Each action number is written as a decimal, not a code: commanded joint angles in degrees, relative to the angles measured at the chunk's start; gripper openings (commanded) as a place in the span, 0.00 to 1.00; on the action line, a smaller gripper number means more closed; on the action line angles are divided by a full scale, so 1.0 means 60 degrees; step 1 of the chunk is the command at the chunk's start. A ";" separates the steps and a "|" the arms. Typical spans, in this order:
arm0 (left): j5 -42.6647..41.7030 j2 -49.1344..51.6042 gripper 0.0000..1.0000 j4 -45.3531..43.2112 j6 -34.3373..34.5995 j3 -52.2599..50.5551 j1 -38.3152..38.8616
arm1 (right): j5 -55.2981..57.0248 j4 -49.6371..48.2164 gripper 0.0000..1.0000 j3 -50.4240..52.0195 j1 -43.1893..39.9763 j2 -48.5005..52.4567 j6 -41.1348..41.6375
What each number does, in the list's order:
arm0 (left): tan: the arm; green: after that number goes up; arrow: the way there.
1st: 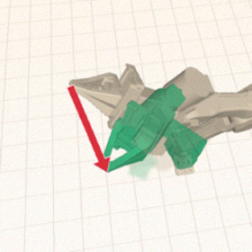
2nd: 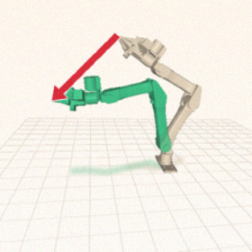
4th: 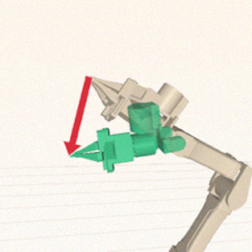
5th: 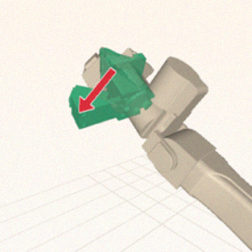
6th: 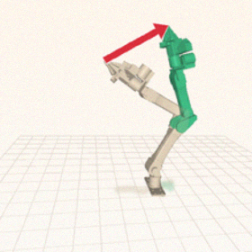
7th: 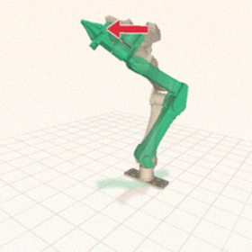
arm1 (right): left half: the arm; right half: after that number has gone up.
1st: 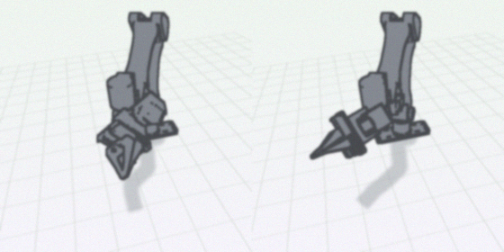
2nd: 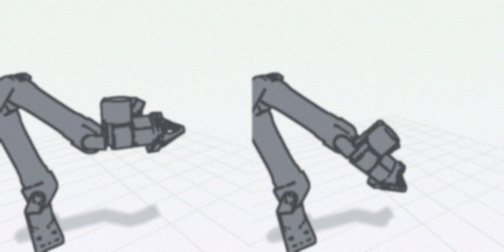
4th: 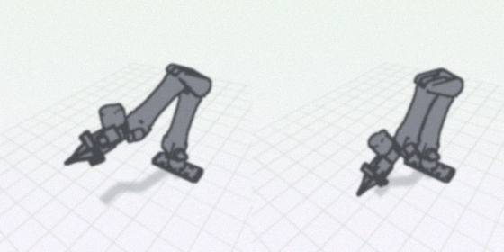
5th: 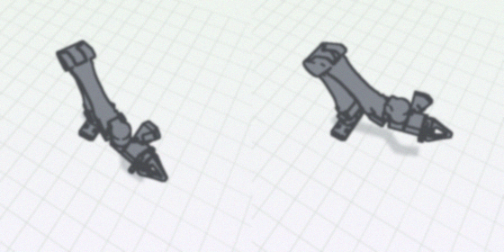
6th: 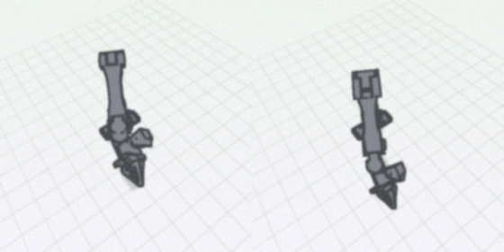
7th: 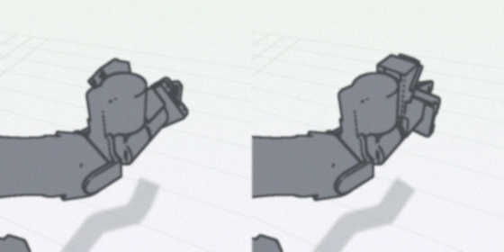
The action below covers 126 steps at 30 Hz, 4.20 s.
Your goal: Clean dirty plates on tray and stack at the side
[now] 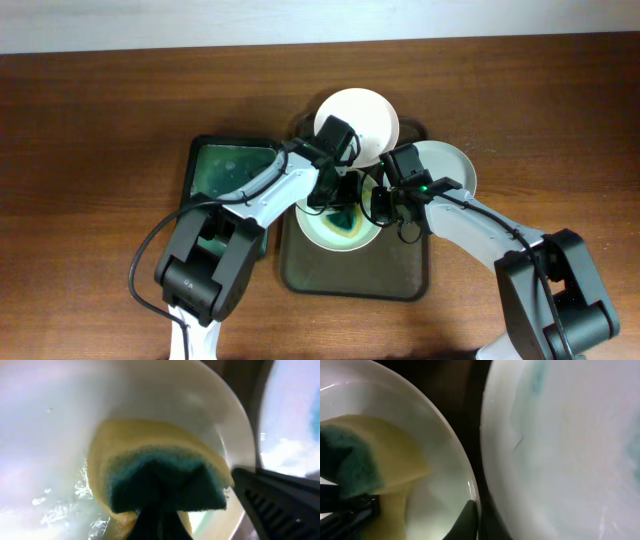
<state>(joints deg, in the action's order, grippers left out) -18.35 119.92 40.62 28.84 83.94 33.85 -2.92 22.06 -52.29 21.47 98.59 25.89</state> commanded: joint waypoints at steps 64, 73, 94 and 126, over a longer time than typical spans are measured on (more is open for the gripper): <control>0.4331 -0.2291 0.11 0.2364 -0.1220 -0.0725 -0.3654 | -0.1155 0.1596 0.04 -0.0696 0.0044 -0.0076 -0.2594; 0.4025 -0.4102 0.51 0.2637 -0.1220 -0.0590 -0.3654 | -0.0022 0.3818 0.04 -0.2608 0.0091 -0.0900 -0.2590; 0.4029 -0.4721 0.99 0.2885 -0.1220 -0.0590 -0.3654 | 0.8732 0.4932 0.04 -0.2932 0.4477 -0.2390 -0.1989; 0.4029 -0.4721 0.99 0.2885 -0.1220 -0.0590 -0.3654 | 0.9428 0.4940 0.04 -0.2932 0.5042 -0.2390 -0.1989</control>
<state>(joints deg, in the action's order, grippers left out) 6.02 92.14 57.84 21.87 79.81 11.88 51.62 51.83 -68.84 51.44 84.84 13.32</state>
